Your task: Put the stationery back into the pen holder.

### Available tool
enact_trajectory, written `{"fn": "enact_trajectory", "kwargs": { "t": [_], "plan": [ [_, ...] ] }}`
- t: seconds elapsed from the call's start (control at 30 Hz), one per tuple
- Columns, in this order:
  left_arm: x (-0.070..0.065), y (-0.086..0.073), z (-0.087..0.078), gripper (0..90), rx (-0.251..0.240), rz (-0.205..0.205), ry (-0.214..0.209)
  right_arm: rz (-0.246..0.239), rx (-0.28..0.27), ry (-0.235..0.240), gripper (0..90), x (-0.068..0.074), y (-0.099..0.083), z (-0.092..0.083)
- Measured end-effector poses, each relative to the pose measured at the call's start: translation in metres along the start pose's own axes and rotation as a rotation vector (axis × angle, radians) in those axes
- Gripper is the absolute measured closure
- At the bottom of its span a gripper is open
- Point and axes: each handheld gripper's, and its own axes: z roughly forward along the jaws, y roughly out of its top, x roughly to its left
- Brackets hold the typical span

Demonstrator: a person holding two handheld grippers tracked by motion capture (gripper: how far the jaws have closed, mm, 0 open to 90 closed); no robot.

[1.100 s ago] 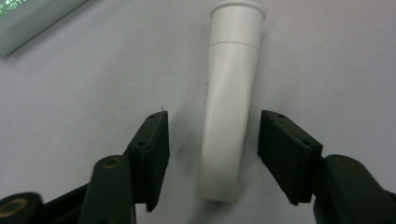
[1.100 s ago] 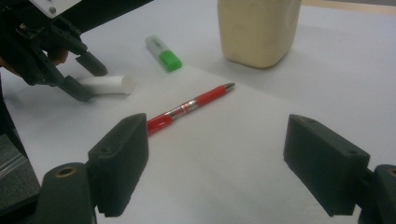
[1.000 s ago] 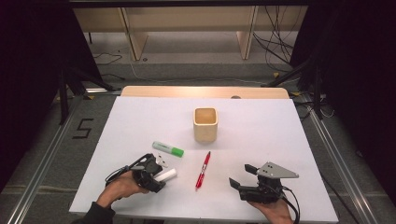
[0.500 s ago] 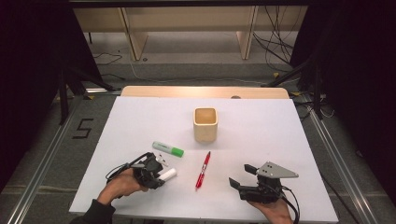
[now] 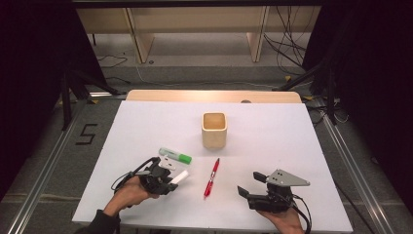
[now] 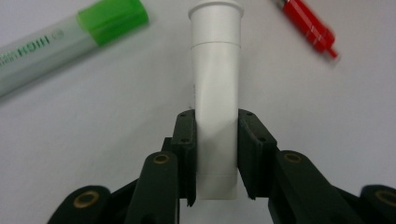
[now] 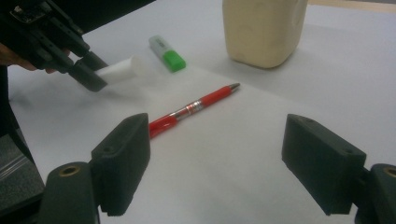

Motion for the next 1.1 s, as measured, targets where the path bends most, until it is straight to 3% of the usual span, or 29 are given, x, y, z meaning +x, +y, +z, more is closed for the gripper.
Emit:
{"fn": "enact_trajectory", "kwargs": {
  "t": [0.07,0.1,0.13,0.17,0.33,0.43,0.7,1.1],
  "plan": [
    [-0.003,0.0,-0.001,70.5,-0.083,-0.035,0.008,0.007,-0.004,0.005,24.4,0.001,0.0,0.0],
    [-0.003,0.0,-0.001,70.5,-0.083,-0.035,0.008,0.011,-0.007,0.01,24.2,0.002,0.001,0.0],
    [-0.005,0.0,-0.002,70.5,-0.116,-0.041,0.011,0.011,-0.007,0.01,24.2,0.002,0.001,0.0],
    [-0.008,-0.001,-0.002,70.5,-0.179,-0.065,0.008,0.007,-0.012,0.011,24.1,0.003,0.002,0.001],
    [-0.018,-0.001,-0.003,70.5,-0.305,-0.086,0.037,0.022,-0.017,0.038,23.6,0.006,0.004,0.005],
    [-0.02,-0.002,-0.003,70.5,-0.327,-0.093,0.027,0.015,-0.016,0.048,23.2,0.01,0.005,0.008],
    [-0.022,-0.006,-0.006,70.5,-0.46,-0.138,0.048,0.036,-0.028,0.071,23.3,0.015,0.009,0.013],
    [-0.03,-0.006,-0.002,70.5,-0.515,-0.144,0.063,0.073,-0.033,0.11,23.7,0.02,0.016,0.026]
  ]
}}
